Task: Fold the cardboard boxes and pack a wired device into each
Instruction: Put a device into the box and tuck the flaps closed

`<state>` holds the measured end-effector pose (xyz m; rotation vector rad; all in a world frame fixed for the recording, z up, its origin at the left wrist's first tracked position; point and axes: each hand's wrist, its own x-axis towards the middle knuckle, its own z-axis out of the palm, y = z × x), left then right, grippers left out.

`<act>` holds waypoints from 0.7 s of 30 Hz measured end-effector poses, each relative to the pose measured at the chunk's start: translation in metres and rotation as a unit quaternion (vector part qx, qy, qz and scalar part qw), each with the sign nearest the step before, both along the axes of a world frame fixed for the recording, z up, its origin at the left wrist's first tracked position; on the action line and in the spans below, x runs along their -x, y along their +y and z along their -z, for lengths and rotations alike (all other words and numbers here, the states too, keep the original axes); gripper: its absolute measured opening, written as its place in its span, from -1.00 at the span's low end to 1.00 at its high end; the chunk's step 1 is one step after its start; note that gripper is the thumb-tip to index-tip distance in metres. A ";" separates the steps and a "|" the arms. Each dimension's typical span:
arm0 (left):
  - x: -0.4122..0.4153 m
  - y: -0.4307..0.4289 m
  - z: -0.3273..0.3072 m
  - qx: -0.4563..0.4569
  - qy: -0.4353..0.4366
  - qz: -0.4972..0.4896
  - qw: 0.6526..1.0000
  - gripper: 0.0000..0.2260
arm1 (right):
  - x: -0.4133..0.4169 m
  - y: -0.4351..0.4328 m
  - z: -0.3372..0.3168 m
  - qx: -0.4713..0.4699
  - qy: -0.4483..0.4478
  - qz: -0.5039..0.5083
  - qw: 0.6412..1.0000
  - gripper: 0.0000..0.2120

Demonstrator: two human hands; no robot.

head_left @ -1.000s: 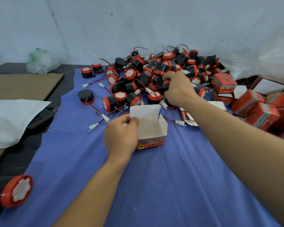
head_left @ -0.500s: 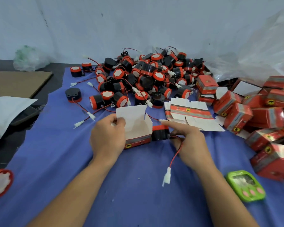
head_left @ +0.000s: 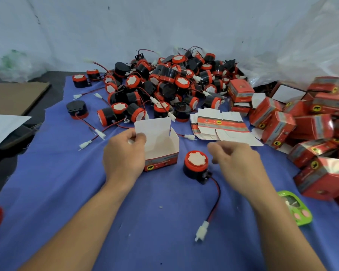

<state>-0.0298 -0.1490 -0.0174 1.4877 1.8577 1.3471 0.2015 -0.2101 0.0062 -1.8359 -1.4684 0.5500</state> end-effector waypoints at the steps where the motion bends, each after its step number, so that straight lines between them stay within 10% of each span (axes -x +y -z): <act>1: 0.000 0.000 0.000 -0.003 0.002 0.002 1.000 -0.80 | 0.005 -0.003 0.000 0.033 -0.004 -0.014 0.999 -0.66; 4: 0.000 0.000 0.000 -0.011 0.002 0.008 1.000 -0.79 | 0.024 -0.007 -0.001 0.065 -0.039 -0.053 0.996 -0.34; 10: -0.001 -0.003 0.001 -0.026 0.004 0.028 0.999 -0.78 | 0.028 -0.006 0.004 0.024 -0.039 -0.082 0.996 -0.64; 17: -0.003 -0.004 -0.001 -0.020 -0.030 0.094 0.995 -0.75 | 0.034 -0.014 -0.017 -0.244 0.092 -0.062 0.964 -0.43; 21: -0.008 -0.008 -0.003 0.015 -0.108 0.210 0.971 -0.82 | 0.055 -0.011 -0.009 -0.201 -0.033 -0.186 0.961 -0.38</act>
